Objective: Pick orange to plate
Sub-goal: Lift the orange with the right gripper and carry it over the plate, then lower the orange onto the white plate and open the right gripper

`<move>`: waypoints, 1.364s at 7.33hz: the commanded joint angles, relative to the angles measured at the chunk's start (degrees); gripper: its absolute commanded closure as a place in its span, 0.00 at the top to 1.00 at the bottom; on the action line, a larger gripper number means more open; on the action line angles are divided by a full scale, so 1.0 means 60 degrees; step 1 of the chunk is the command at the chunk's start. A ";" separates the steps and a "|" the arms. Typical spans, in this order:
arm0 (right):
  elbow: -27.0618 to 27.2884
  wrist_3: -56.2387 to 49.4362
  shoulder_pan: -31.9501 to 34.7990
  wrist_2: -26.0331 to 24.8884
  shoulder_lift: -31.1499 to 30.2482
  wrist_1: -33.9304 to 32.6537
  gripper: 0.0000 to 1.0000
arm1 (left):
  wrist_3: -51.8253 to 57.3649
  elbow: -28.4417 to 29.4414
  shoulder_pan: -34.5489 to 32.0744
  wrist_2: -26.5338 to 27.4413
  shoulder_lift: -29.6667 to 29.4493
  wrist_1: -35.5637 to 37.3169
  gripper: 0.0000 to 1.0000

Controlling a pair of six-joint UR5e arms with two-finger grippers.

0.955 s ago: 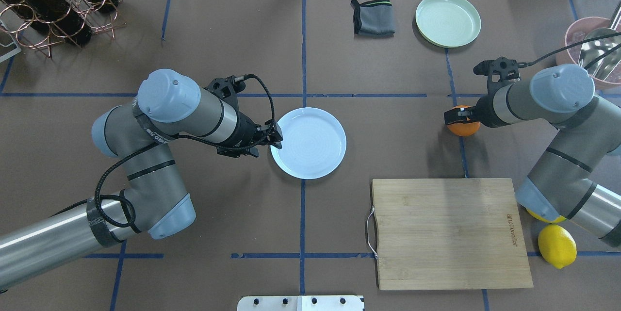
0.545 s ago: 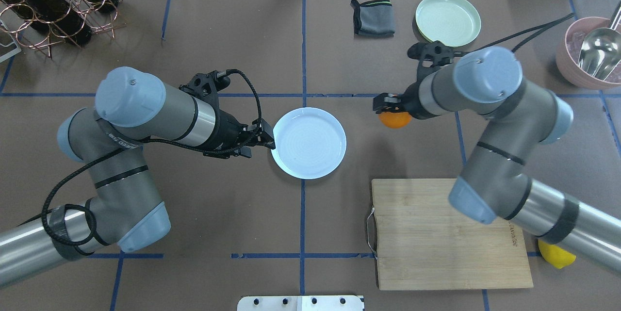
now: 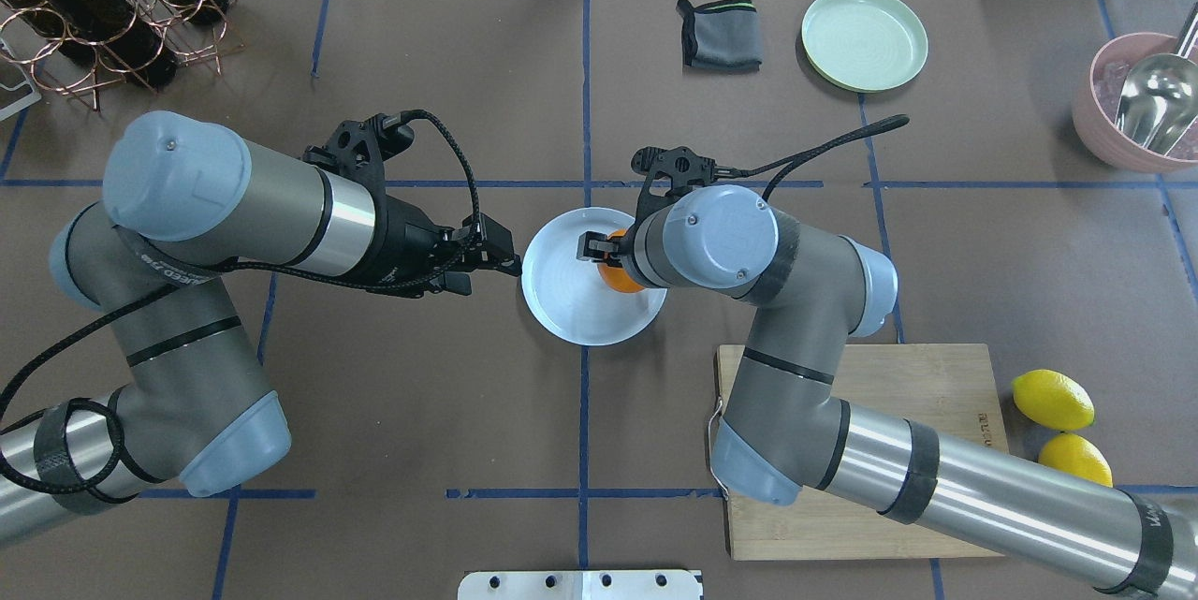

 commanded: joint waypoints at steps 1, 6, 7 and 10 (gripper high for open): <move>-0.0196 0.0014 -0.0180 -0.0092 0.0111 0.0009 0.03 | -0.0039 -0.0056 -0.0043 -0.0002 0.0055 -0.0007 0.69; -0.0547 0.0014 -0.0180 -0.0371 0.0447 -0.0021 0.09 | -0.0039 -0.0026 -0.0029 -0.0002 0.0085 -0.0007 0.69; -0.0591 0.0014 -0.0180 -0.0371 0.0463 -0.0021 0.11 | -0.0039 -0.0026 -0.0029 -0.0002 0.0085 -0.0007 0.69; -0.0607 0.0014 -0.0209 -0.0371 0.0492 -0.0021 0.20 | -0.0039 -0.0026 -0.0029 -0.0002 0.0085 -0.0007 0.69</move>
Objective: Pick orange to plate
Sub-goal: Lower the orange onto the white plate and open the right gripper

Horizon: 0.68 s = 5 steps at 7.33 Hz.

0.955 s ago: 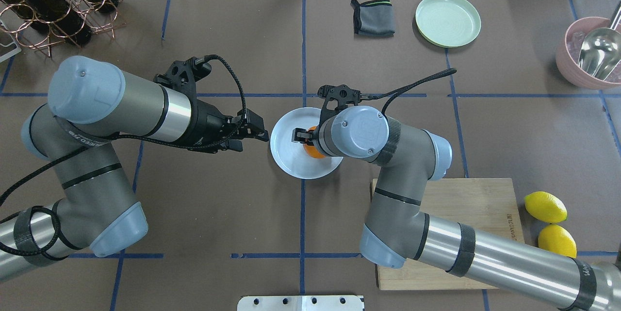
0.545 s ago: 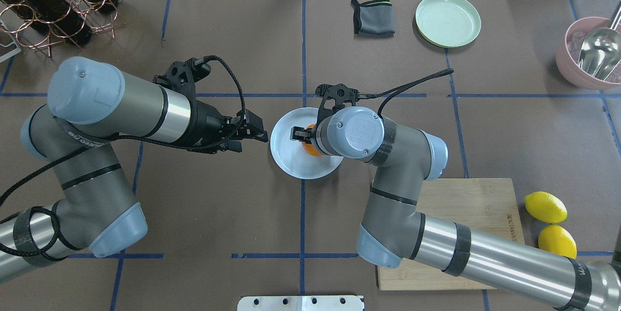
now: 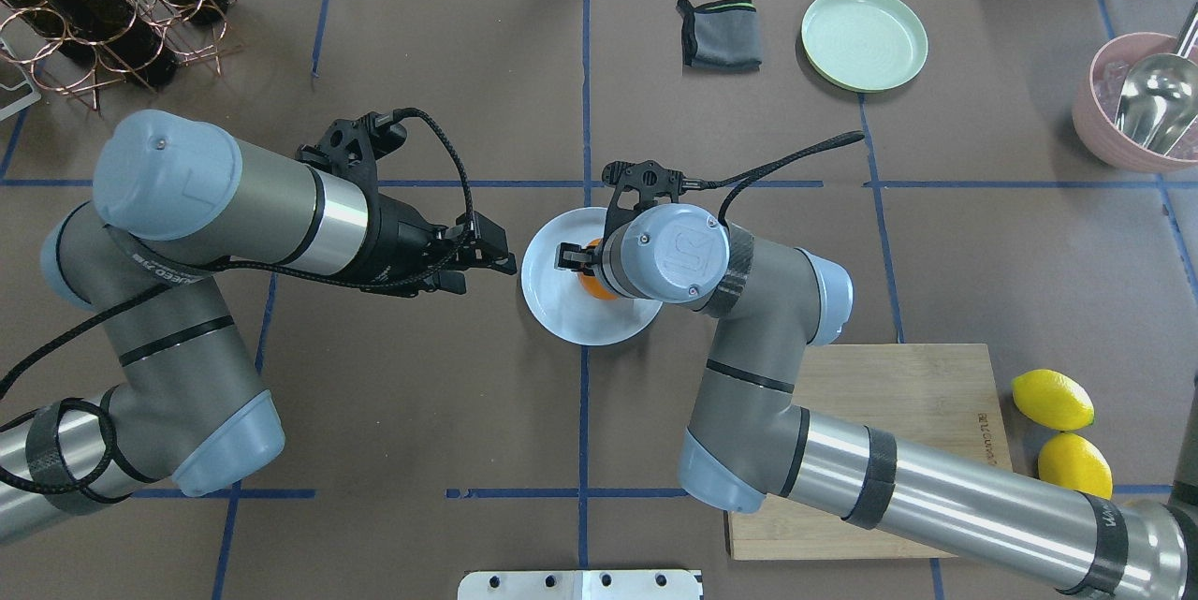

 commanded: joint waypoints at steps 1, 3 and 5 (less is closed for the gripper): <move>-0.0024 0.0000 -0.0010 0.0000 0.0015 0.0000 0.35 | 0.0000 0.0001 0.0000 0.0000 0.0000 0.0000 0.69; -0.0024 0.0072 -0.0010 -0.0014 0.0088 -0.0015 0.94 | 0.0000 0.0001 0.0000 0.0000 0.0000 0.0000 0.69; -0.0024 0.0146 -0.0025 -0.0015 0.0147 -0.0044 1.00 | 0.0000 0.0015 0.0014 0.0000 0.0000 0.0000 0.70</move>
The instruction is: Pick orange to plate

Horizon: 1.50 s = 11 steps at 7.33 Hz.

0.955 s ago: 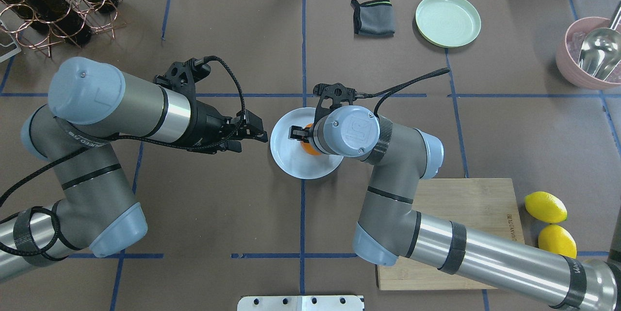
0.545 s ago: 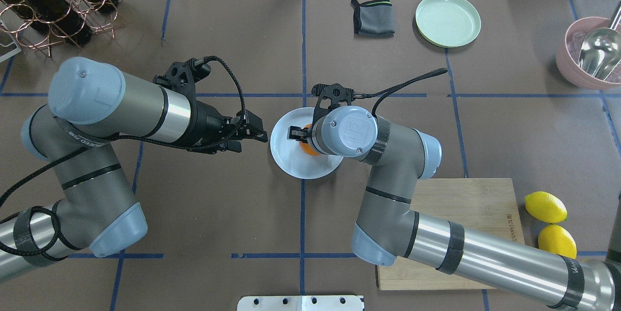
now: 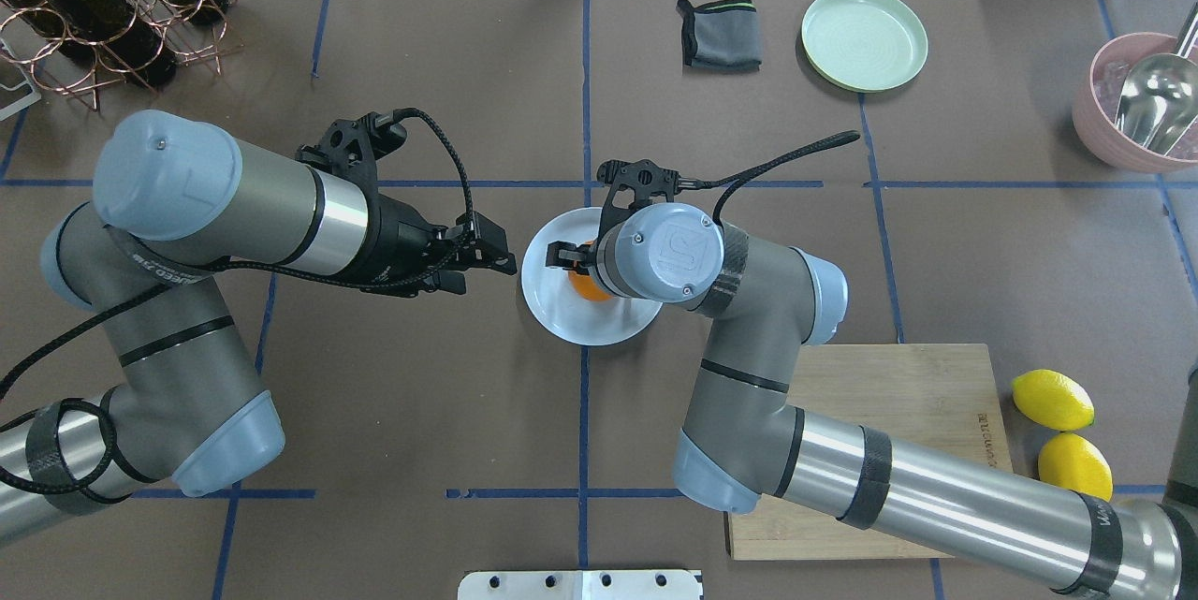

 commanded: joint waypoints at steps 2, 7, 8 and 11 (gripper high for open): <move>0.0101 0.0077 0.0006 0.0056 0.0068 -0.0047 1.00 | 0.0000 0.0010 0.0010 0.0014 0.0000 0.0000 0.70; 0.3930 -0.0098 0.1303 0.1982 -0.2575 -0.0643 1.00 | 0.0349 -0.0019 -0.0514 -0.0669 0.0421 0.0015 0.70; 0.4433 -0.0838 0.2353 0.3382 -0.3381 -0.0764 1.00 | 0.1120 -0.0178 -0.0894 -0.0920 0.0947 0.0015 0.70; 0.4366 -0.5935 0.6030 0.6321 -0.5869 -0.0867 1.00 | 0.5561 -0.0357 -0.2940 -0.1929 0.3360 0.0059 0.70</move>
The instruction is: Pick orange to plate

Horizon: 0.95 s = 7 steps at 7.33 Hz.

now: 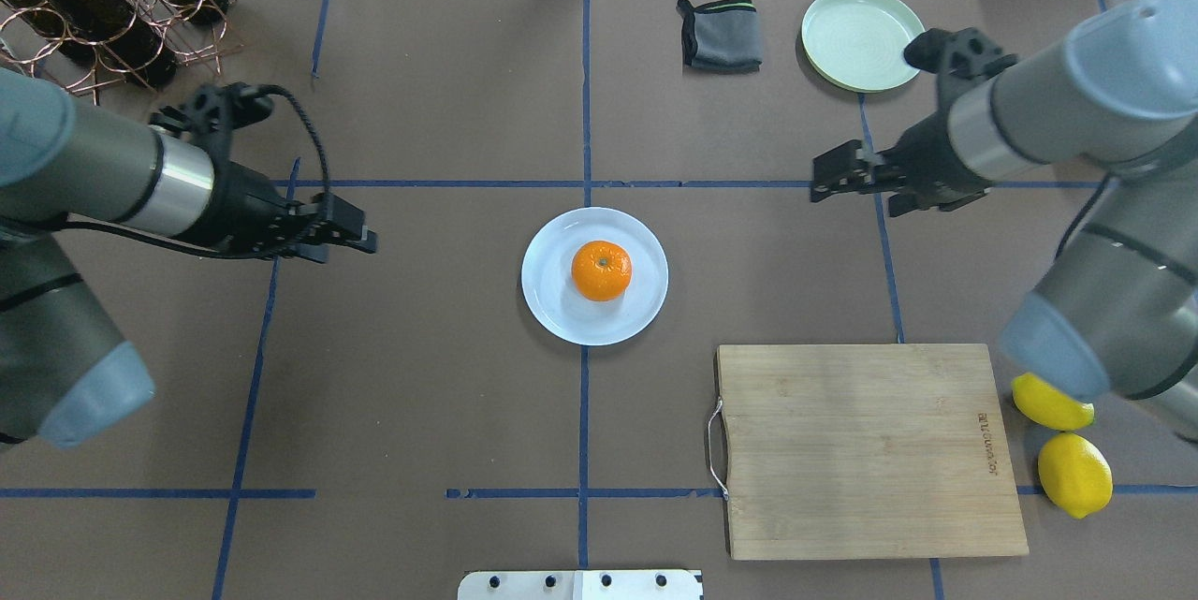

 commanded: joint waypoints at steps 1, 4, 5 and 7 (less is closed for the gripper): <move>-0.0098 -0.5108 0.2526 0.1024 -0.1721 -0.0871 1.00 | 0.4139 0.0070 -0.1977 -0.0601 0.1890 0.0047 0.70; -0.0912 -1.1779 0.5267 0.1024 -0.1698 -0.4404 1.00 | 0.8701 0.0480 -0.5314 -0.2511 0.3592 0.0120 0.70; -0.1339 -1.2350 0.5711 0.1053 -0.1785 -0.4409 1.00 | 1.0180 0.0800 -0.6110 -0.3043 0.3670 0.0701 0.70; -0.1824 -1.2414 0.6414 0.2189 -0.2064 -0.4380 1.00 | 1.2790 0.1066 -0.6862 -0.2773 0.3613 0.2616 0.70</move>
